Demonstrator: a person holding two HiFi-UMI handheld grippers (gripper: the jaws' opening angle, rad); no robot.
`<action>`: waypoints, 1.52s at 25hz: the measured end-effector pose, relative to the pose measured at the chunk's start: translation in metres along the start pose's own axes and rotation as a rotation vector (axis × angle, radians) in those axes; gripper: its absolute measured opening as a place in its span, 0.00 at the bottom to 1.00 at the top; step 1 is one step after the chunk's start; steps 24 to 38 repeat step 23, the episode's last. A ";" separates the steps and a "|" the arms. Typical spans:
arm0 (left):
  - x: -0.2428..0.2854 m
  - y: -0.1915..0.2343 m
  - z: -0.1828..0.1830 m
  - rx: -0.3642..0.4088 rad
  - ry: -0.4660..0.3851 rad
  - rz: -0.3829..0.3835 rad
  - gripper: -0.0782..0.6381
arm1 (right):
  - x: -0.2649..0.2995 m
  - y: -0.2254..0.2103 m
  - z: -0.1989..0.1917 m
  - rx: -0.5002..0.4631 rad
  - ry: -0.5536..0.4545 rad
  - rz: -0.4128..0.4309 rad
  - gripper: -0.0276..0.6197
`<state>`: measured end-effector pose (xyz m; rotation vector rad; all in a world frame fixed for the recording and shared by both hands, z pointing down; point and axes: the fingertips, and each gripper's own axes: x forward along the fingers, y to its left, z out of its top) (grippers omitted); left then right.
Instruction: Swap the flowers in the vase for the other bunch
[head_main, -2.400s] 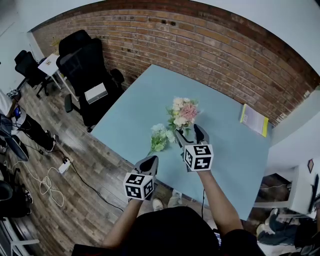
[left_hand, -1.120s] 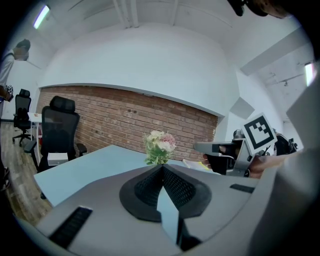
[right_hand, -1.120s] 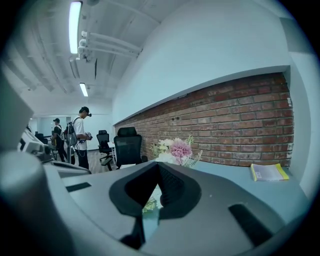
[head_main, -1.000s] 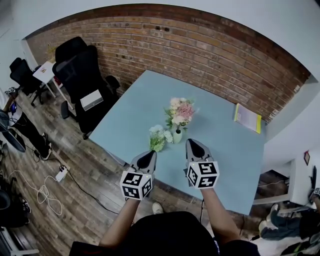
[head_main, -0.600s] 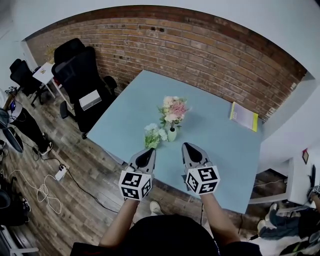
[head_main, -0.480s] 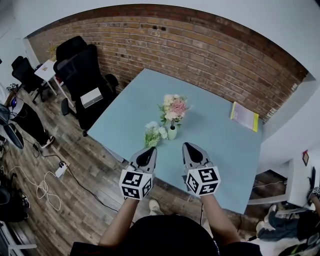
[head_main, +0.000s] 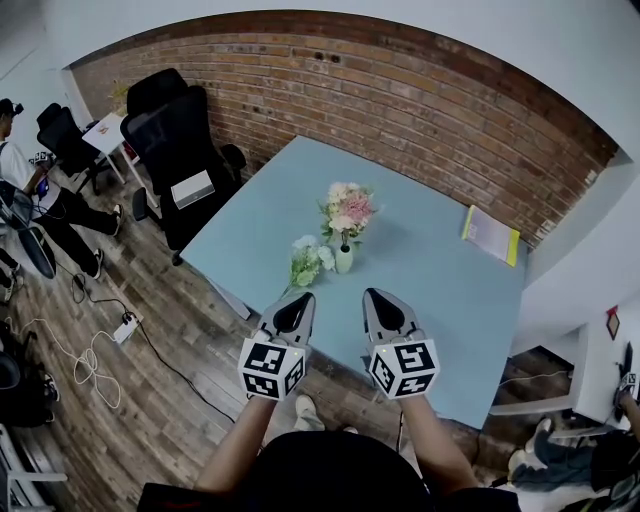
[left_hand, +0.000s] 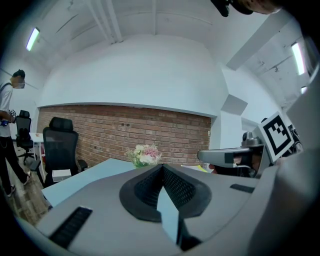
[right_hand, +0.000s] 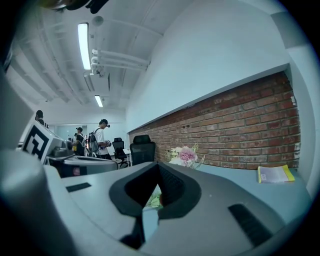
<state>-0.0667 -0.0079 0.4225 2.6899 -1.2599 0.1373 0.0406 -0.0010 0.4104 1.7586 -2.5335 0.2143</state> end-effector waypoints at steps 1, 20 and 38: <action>-0.002 -0.003 0.000 0.001 0.000 0.002 0.12 | -0.004 0.001 0.000 -0.001 -0.001 0.003 0.06; -0.032 -0.044 -0.002 0.021 -0.013 0.031 0.12 | -0.044 0.014 -0.004 -0.007 -0.020 0.063 0.06; -0.035 -0.046 -0.004 0.025 -0.009 0.033 0.12 | -0.048 0.016 -0.005 -0.006 -0.019 0.067 0.06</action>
